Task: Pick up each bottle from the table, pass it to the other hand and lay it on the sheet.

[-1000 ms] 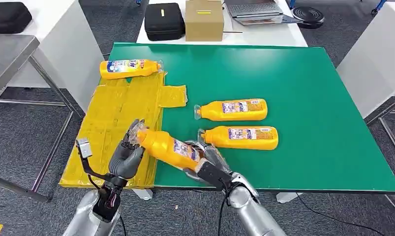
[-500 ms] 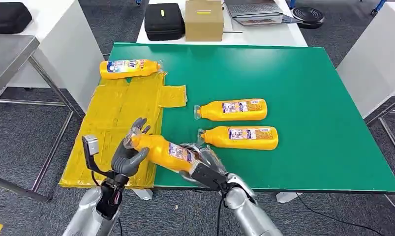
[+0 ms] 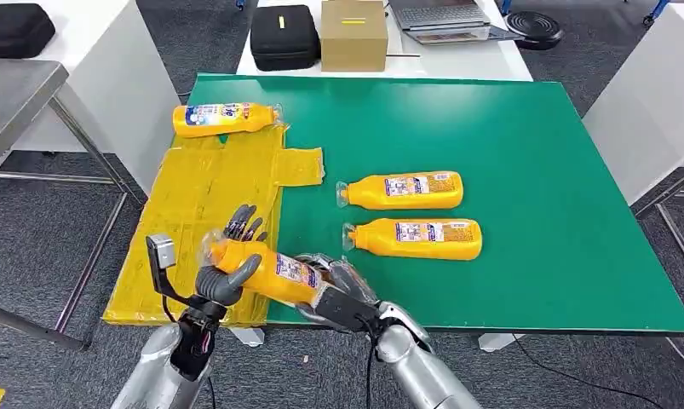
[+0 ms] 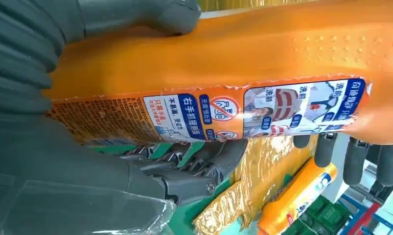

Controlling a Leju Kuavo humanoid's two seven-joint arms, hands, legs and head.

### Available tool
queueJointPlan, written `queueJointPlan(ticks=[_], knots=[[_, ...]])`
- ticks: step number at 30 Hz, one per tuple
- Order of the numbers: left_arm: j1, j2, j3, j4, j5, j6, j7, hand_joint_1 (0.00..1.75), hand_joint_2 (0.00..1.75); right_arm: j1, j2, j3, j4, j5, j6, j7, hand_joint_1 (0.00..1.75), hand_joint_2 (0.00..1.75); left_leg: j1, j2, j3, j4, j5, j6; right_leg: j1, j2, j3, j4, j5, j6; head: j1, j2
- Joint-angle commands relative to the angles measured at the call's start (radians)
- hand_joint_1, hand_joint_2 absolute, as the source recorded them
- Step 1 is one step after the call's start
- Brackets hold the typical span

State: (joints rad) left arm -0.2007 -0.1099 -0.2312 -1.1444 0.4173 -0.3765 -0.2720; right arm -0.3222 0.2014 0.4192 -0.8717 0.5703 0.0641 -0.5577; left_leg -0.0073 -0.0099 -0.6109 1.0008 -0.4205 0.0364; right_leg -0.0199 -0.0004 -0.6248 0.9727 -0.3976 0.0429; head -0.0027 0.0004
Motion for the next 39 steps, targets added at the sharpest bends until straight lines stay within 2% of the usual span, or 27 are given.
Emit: queueJointPlan(ticks=[1, 2, 4, 5, 6, 25, 26, 28, 29, 34, 39], knots=[[-0.033, 0.010, -0.016, 0.055, -0.002, 0.005, 0.005, 0.00, 1.75, -0.053, -0.011, 0.047, 0.088, 0.005, -0.010, 0.011, 1.75, 1.75, 0.002, 0.001, 0.007, 0.001, -0.003, -0.003, 0.002, 0.000, 0.007, 0.000, -0.003, -0.002, 0.000, 0.000], [-0.032, 0.010, -0.016, 0.054, -0.002, 0.007, 0.005, 0.00, 1.75, -0.055, -0.009, 0.050, 0.090, 0.008, -0.011, 0.016, 1.75, 1.75, 0.001, 0.001, 0.003, 0.000, -0.001, -0.001, 0.001, 0.000, 0.003, 0.000, -0.001, -0.001, 0.000, 0.000], [-0.028, 0.009, -0.013, 0.046, 0.000, 0.010, 0.002, 0.07, 1.75, -0.057, -0.010, 0.056, 0.092, 0.008, -0.011, 0.018, 1.75, 1.75, 0.002, 0.001, 0.008, 0.000, -0.004, -0.003, 0.003, 0.000, 0.008, 0.000, -0.003, -0.003, 0.000, 0.000], [-0.025, 0.008, -0.010, 0.039, 0.000, 0.014, 0.000, 1.41, 1.75, -0.057, -0.011, 0.058, 0.093, 0.009, -0.011, 0.020, 1.75, 1.75, 0.001, 0.001, 0.005, 0.000, -0.002, -0.002, 0.002, 0.000, 0.005, -0.001, -0.002, -0.002, 0.000, 0.000], [-0.024, 0.008, -0.010, 0.036, 0.000, 0.016, -0.001, 1.73, 1.75, -0.057, -0.011, 0.059, 0.093, 0.008, -0.012, 0.021, 1.75, 1.75, 0.002, 0.001, 0.005, 0.000, -0.003, -0.002, 0.002, 0.001, 0.005, -0.001, -0.002, -0.002, 0.000, 0.000], [-0.011, 0.015, -0.015, 0.004, -0.010, 0.012, -0.026, 1.75, 1.75, -0.067, -0.014, 0.050, 0.080, 0.000, -0.030, 0.040, 1.75, 1.75, 0.001, 0.001, 0.003, 0.000, -0.001, -0.001, 0.001, 0.000, 0.003, 0.000, -0.001, -0.001, 0.000, 0.000], [-0.009, 0.016, -0.016, -0.001, -0.011, 0.011, -0.025, 1.75, 1.75, -0.066, -0.011, 0.042, 0.078, -0.006, -0.037, 0.049, 0.00, 1.75, 0.002, 0.001, 0.006, 0.000, -0.003, -0.002, 0.002, 0.000, 0.005, 0.000, -0.002, -0.002, 0.000, 0.000], [-0.004, 0.017, -0.014, -0.007, -0.010, 0.013, -0.025, 1.75, 1.75, -0.067, -0.008, 0.037, 0.074, -0.009, -0.046, 0.059, 0.00, 1.75, 0.001, 0.002, 0.005, 0.000, -0.002, -0.002, 0.002, 0.001, 0.005, 0.000, -0.002, -0.002, 0.000, 0.000], [0.000, 0.017, -0.012, -0.014, -0.010, 0.015, -0.025, 1.75, 1.75, -0.064, -0.005, 0.027, 0.068, -0.016, -0.057, 0.066, 0.00, 0.00, 0.002, 0.002, 0.007, 0.001, -0.003, -0.003, 0.002, 0.001, 0.007, 0.000, -0.003, -0.002, 0.000, 0.000], [0.004, 0.016, -0.009, -0.021, -0.009, 0.017, -0.025, 1.75, 1.75, -0.063, -0.003, 0.016, 0.055, -0.025, -0.071, 0.066, 0.00, 0.00, 0.001, 0.001, 0.003, 0.000, -0.001, -0.001, 0.001, 0.001, 0.003, 0.000, -0.001, -0.001, 0.000, 0.000], [0.017, 0.013, 0.001, -0.054, -0.011, 0.025, -0.024, 1.75, 1.75, -0.028, -0.005, -0.034, -0.036, -0.087, -0.101, 0.036, 0.00, 0.00, 0.002, 0.001, 0.005, 0.001, -0.003, -0.002, 0.002, 0.000, 0.006, 0.000, -0.003, -0.002, 0.000, 0.000]])
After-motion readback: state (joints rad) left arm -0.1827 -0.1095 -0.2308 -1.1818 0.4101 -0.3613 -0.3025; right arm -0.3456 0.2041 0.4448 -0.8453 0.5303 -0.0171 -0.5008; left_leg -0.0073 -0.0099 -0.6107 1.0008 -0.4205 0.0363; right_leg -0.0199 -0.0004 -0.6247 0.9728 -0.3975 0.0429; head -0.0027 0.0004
